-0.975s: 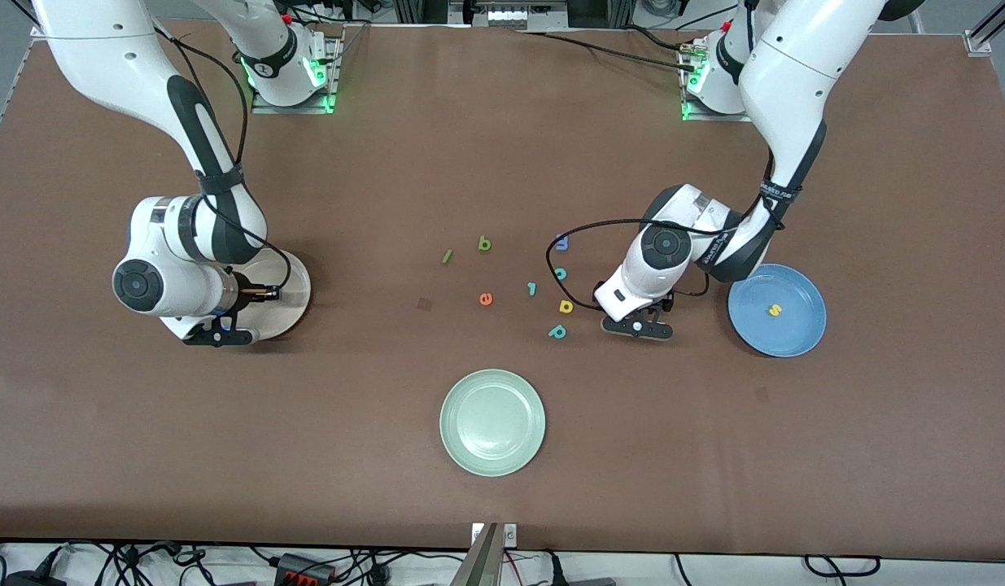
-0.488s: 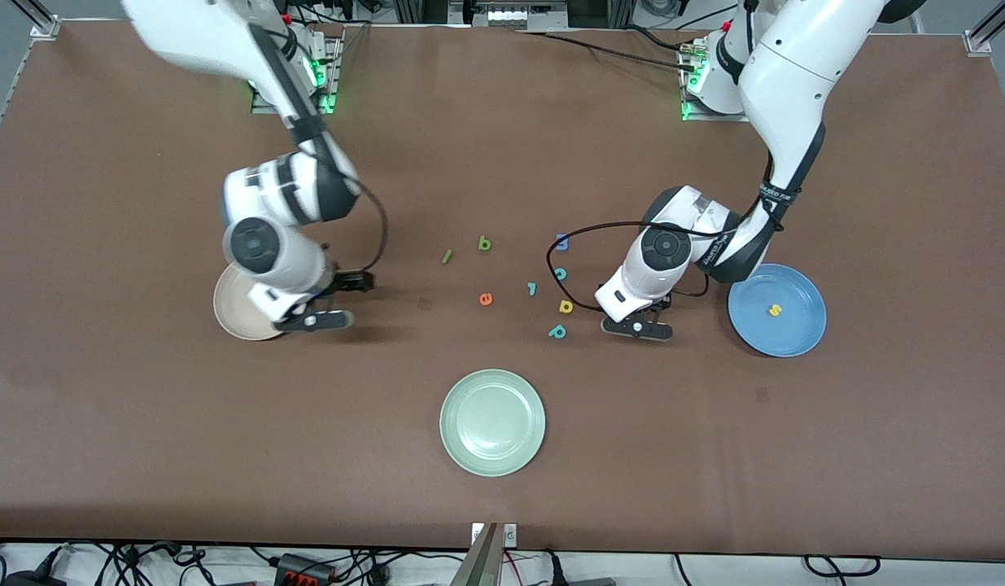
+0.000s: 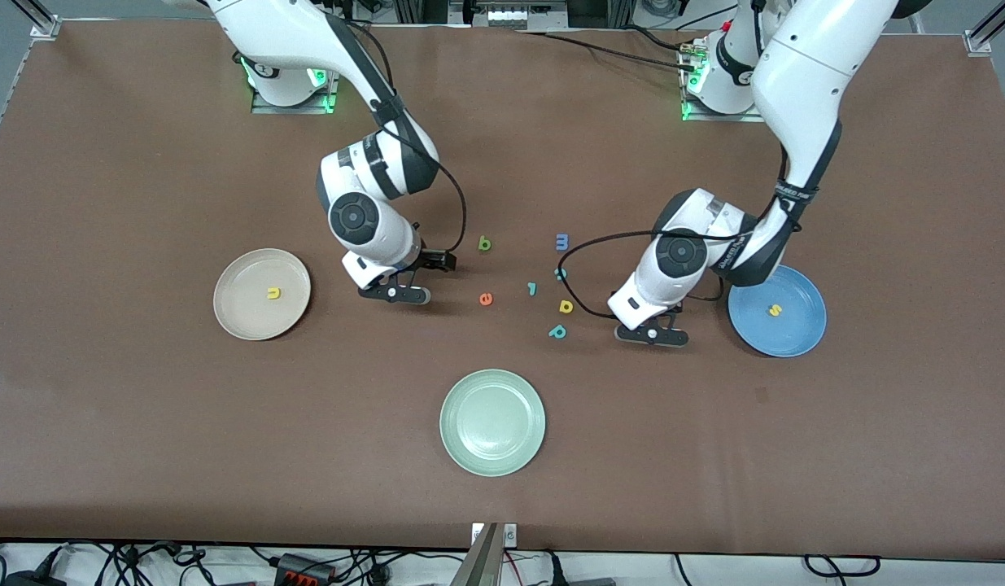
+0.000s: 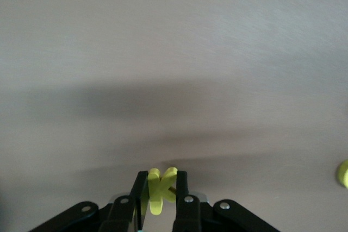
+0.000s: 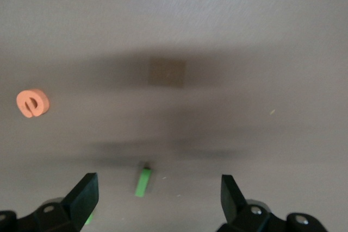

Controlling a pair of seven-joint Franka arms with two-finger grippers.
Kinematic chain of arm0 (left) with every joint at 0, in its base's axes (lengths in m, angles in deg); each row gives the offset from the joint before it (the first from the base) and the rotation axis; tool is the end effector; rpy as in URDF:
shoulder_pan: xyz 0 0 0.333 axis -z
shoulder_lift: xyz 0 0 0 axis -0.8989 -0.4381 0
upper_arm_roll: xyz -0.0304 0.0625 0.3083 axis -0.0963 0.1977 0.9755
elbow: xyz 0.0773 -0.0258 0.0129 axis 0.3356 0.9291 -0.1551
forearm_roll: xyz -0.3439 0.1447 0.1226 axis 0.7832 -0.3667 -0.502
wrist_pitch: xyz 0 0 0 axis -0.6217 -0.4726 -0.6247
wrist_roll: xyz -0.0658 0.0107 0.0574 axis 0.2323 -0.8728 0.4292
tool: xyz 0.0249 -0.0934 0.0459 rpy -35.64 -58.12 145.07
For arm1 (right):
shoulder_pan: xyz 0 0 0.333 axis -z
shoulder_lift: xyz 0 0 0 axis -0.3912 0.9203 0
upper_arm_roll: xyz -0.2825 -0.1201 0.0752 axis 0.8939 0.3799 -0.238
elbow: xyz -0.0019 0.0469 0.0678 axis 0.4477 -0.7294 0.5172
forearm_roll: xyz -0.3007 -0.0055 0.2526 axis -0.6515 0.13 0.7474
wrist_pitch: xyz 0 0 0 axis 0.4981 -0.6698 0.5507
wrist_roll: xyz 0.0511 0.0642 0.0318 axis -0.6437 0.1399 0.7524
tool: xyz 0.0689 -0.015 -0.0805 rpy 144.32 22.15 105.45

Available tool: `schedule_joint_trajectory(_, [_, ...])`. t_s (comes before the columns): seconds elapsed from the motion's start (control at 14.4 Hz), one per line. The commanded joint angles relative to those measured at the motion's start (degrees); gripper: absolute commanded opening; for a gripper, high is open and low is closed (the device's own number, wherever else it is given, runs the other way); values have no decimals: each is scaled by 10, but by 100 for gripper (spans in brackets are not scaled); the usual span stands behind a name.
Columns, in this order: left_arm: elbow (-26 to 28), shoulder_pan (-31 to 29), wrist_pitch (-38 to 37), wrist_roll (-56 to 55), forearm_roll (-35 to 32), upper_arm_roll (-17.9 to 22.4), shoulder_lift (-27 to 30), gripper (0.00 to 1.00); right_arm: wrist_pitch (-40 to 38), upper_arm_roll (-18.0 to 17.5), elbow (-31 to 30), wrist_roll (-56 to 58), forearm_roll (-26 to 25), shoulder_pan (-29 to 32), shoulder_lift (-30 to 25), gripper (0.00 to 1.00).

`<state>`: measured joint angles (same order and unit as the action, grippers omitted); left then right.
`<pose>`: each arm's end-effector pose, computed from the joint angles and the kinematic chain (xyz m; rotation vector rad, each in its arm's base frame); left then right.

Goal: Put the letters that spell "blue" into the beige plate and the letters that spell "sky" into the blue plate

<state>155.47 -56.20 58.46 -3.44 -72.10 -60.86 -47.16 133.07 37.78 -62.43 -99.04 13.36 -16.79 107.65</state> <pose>0.5866 -0.2423 0.2032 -3.0628 0.1425 0.1181 0.5142 0.3606 0.2125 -3.0300 0.2376 0.2708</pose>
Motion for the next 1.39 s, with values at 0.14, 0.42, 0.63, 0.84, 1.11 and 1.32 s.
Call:
schedule_joint_trajectory(0.14, [-81, -76, -200, 148, -7, -7, 39, 12, 22, 3, -4, -89, 13, -32, 20, 84])
schedule_joint_trajectory(0.42, [-65, -152, -212, 264, -7, -4, 41, 12, 19, 3, -5, -107, 13, -37, 26, 68])
schedule_joint_trajectory(0.63, [-25, -187, -197, 267, -10, -5, 41, 13, 16, 3, -5, -106, 13, -38, 28, 51])
schedule_joint_trajectory(0.84, [22, -198, -139, 267, -9, -5, 45, 32, 14, 2, -7, -107, 13, -45, 29, 47])
schedule_joint_trajectory(1.11, [21, -204, -138, 263, -7, -8, 44, 100, 15, 2, -6, -106, 13, -45, 32, 43])
schedule_joint_trajectory(1.32, [21, -204, -156, 230, -6, -47, 51, 100, 14, 2, -6, -106, 13, -44, 32, 22])
